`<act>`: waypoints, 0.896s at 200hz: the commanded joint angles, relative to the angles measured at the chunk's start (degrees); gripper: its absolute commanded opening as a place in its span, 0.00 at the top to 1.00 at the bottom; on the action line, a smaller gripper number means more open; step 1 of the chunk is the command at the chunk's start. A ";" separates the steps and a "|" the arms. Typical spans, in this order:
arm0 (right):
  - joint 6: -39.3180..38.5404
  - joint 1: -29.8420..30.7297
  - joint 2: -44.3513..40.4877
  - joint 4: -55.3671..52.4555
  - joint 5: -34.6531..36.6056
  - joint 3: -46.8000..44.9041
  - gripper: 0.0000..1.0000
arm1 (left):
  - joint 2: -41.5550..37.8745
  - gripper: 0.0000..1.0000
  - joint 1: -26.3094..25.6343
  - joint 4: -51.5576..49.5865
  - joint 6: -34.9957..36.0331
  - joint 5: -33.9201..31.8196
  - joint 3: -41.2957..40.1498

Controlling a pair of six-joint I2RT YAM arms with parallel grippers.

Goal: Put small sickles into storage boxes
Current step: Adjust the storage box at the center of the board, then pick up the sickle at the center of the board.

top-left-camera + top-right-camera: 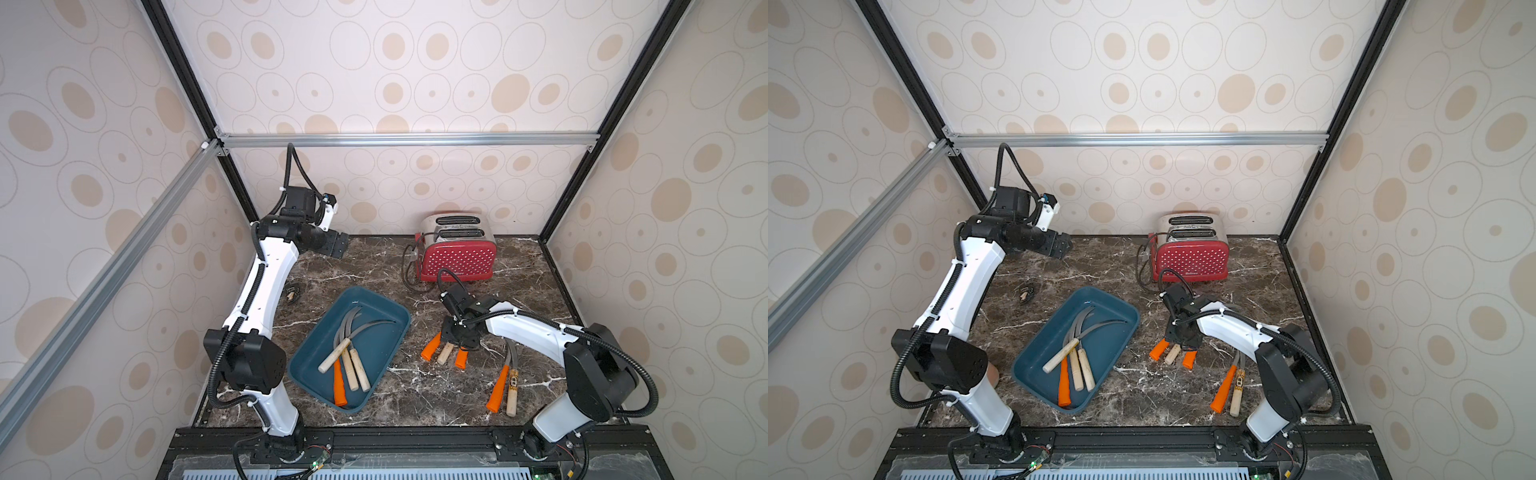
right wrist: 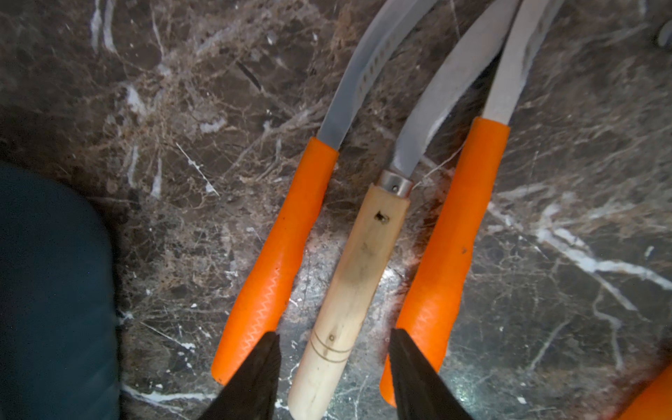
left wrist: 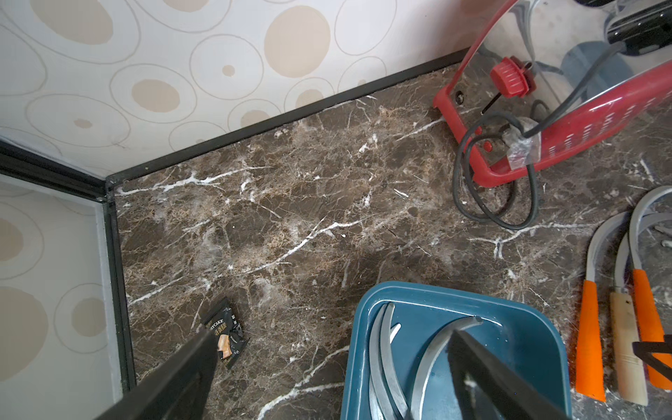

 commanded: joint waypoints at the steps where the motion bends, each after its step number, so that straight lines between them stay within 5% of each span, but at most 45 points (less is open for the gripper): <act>1: 2.63 0.73 2.02 -2.35 2.17 1.81 0.47 | -0.05 0.01 0.63 -2.56 1.90 0.91 3.09; 179: 4.05 1.40 9.44 -2.62 3.26 2.43 0.60 | 0.53 0.01 1.61 -3.72 2.64 3.51 2.40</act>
